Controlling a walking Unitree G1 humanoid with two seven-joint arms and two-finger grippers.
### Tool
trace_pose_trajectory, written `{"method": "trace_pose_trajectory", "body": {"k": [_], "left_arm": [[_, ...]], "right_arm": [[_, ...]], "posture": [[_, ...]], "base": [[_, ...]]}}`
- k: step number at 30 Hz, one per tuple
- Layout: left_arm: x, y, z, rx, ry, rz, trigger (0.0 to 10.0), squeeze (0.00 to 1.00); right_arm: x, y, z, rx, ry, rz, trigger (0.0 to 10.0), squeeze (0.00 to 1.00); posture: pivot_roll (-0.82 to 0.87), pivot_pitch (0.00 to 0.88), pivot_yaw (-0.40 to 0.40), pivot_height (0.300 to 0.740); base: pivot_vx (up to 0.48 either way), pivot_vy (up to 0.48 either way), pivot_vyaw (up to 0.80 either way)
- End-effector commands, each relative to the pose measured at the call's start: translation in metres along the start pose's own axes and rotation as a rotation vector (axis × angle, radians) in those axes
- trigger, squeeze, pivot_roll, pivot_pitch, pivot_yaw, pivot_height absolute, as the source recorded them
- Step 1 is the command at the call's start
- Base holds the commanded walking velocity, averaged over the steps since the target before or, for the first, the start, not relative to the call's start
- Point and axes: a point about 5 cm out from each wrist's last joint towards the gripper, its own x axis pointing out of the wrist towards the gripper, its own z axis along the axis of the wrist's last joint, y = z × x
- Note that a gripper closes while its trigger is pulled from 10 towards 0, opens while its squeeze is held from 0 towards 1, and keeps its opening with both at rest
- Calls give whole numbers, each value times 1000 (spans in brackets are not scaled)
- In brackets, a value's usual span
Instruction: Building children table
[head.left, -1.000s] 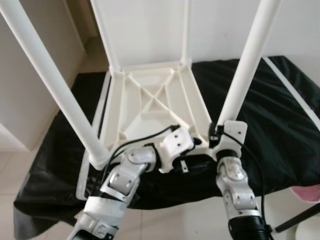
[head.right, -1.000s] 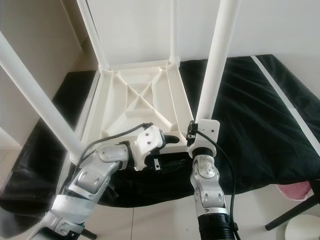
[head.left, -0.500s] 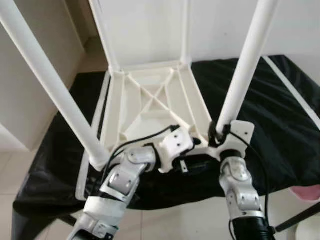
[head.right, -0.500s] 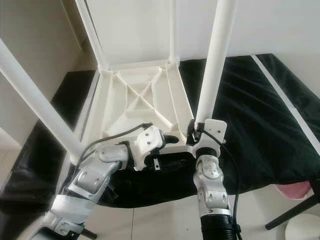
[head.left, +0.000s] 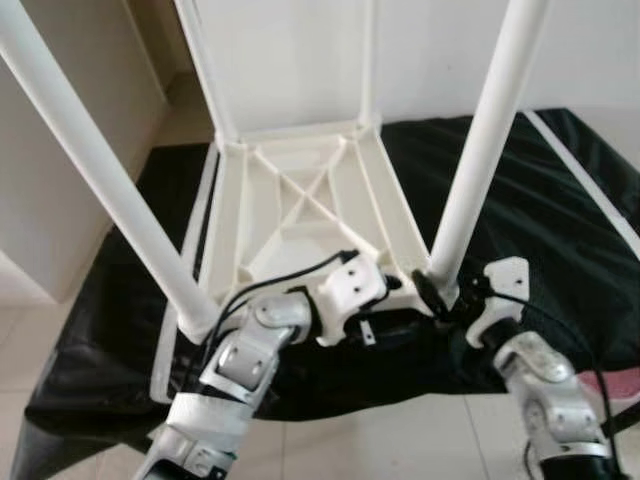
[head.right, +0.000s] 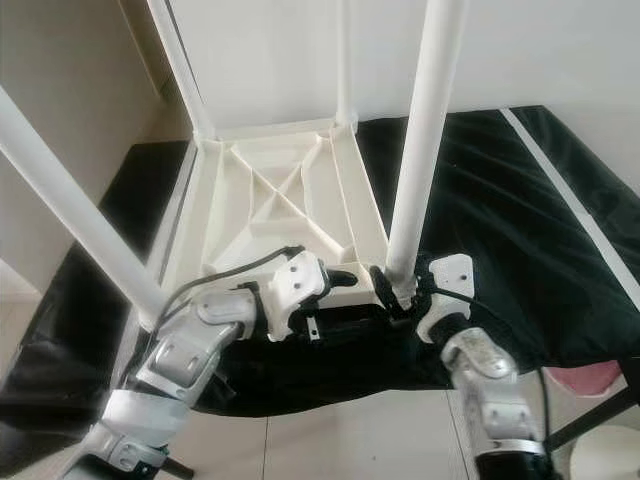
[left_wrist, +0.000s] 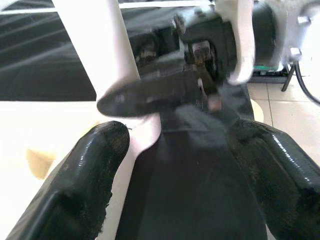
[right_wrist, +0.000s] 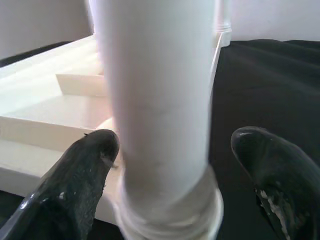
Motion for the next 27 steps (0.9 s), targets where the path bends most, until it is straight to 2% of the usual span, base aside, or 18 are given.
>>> {"method": "trace_pose_trajectory", "body": {"k": [1, 7, 16, 17, 20, 21, 27], "left_arm": [[-3, 1, -2, -14, 3, 29, 10000, 0], [-8, -6, -4, -22, 24, -27, 10000, 0], [-11, -5, -3, -17, 28, -21, 10000, 0], [-11, -5, -3, -15, 29, -18, 10000, 0], [-11, -4, -2, -12, 29, -8, 10000, 0], [-11, -4, -2, -13, 30, -4, 10000, 0], [-11, -4, -1, -16, 30, -1, 10000, 0]], "right_arm": [[2, 1, 0, 20, -5, 26, 10000, 0], [16, -8, 6, -48, 19, 158, 10000, 0], [34, -3, 6, -84, 40, 249, 10000, 0], [35, -3, 5, -90, 45, 261, 3059, 0], [35, -4, 3, -94, 52, 271, 3059, 0], [35, -5, 2, -95, 54, 276, 0, 0], [30, -9, 1, -98, 63, 274, 0, 0]], "posture": [[-117, 27, 91, 740], [-108, 29, 83, 740], [-101, 28, 77, 740], [-101, 28, 77, 740], [-94, 26, 67, 740], [-92, 27, 65, 740], [-100, 31, 71, 740]], "base": [[0, 0, 0], [0, 0, 0], [0, 0, 0], [0, 0, 0], [0, 0, 0], [0, 0, 0], [0, 0, 0]]}}
